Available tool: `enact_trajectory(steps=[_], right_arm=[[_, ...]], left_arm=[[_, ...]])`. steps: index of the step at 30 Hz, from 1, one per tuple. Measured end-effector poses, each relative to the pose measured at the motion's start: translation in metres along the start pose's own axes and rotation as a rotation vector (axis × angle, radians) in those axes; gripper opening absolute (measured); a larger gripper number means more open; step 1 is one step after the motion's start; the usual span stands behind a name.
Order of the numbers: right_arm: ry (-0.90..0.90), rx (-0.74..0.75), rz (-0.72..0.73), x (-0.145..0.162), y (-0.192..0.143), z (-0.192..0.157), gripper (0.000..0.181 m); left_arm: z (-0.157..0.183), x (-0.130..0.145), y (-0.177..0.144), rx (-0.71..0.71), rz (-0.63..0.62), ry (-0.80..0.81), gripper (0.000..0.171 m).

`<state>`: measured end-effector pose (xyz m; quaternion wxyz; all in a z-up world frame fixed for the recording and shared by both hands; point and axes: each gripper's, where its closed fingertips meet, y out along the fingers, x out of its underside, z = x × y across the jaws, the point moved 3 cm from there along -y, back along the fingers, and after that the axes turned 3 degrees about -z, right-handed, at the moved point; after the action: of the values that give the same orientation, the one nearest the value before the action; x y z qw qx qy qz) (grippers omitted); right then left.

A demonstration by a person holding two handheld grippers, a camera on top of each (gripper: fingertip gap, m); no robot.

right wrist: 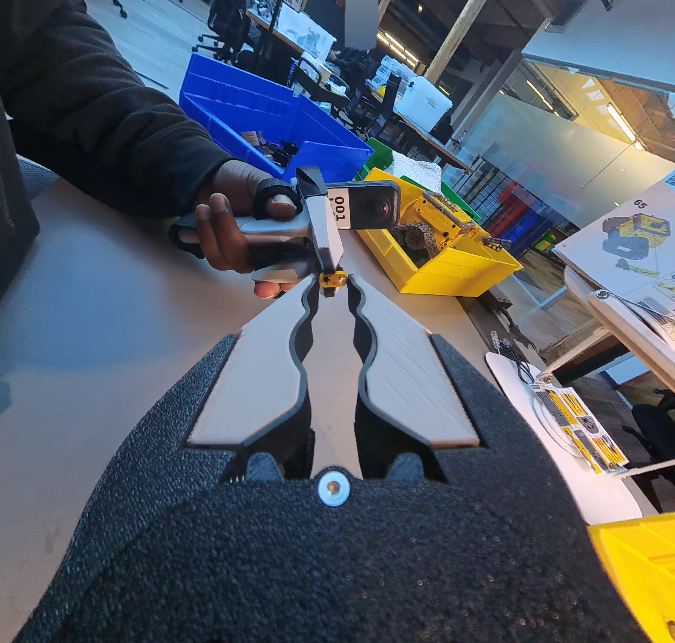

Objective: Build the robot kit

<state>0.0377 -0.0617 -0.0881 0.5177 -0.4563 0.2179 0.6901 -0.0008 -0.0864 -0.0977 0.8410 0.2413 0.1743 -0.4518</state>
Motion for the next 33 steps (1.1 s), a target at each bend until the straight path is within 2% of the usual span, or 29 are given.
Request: enact_trajectory(steps=[4, 9, 11, 15, 18, 22, 24, 29, 33], right_arm=[[-0.006, -0.004, -0.002, 0.000, 0.000, -0.001, 0.015], [0.043, -0.043, -0.048, 0.009, -0.001, 0.001, 0.018], [0.104, -0.123, -0.140, 0.025, -0.005, 0.003, 0.019], [0.183, -0.272, -0.449, 0.084, -0.012, -0.005, 0.021], [0.220, -0.328, -0.551, 0.107, -0.009, -0.013, 0.020], [0.251, -0.356, -0.614, 0.113, -0.005, -0.013, 0.015], [0.240, -0.376, -0.621, 0.111, -0.004, -0.017, 0.006], [0.174, -0.303, -0.587, 0.109, -0.001, -0.014, 0.005], [0.134, -0.147, -0.391, 0.078, 0.005, 0.005, 0.006]], left_arm=[[0.000, -0.001, -0.001, -0.005, 0.006, 0.003, 0.007], [-0.006, -0.003, -0.005, -0.093, -0.012, 0.045, 0.006], [-0.012, -0.006, -0.013, -0.173, -0.028, 0.076, 0.006], [-0.026, -0.005, -0.024, -0.358, -0.106, 0.163, 0.006], [-0.033, 0.000, -0.024, -0.405, -0.133, 0.157, 0.007], [-0.041, 0.005, -0.025, -0.417, -0.146, 0.119, 0.006], [-0.044, 0.005, -0.026, -0.414, -0.141, 0.098, 0.006], [-0.045, 0.003, -0.027, -0.360, -0.093, 0.025, 0.007], [-0.046, -0.005, -0.031, -0.321, -0.005, -0.037, 0.006]])
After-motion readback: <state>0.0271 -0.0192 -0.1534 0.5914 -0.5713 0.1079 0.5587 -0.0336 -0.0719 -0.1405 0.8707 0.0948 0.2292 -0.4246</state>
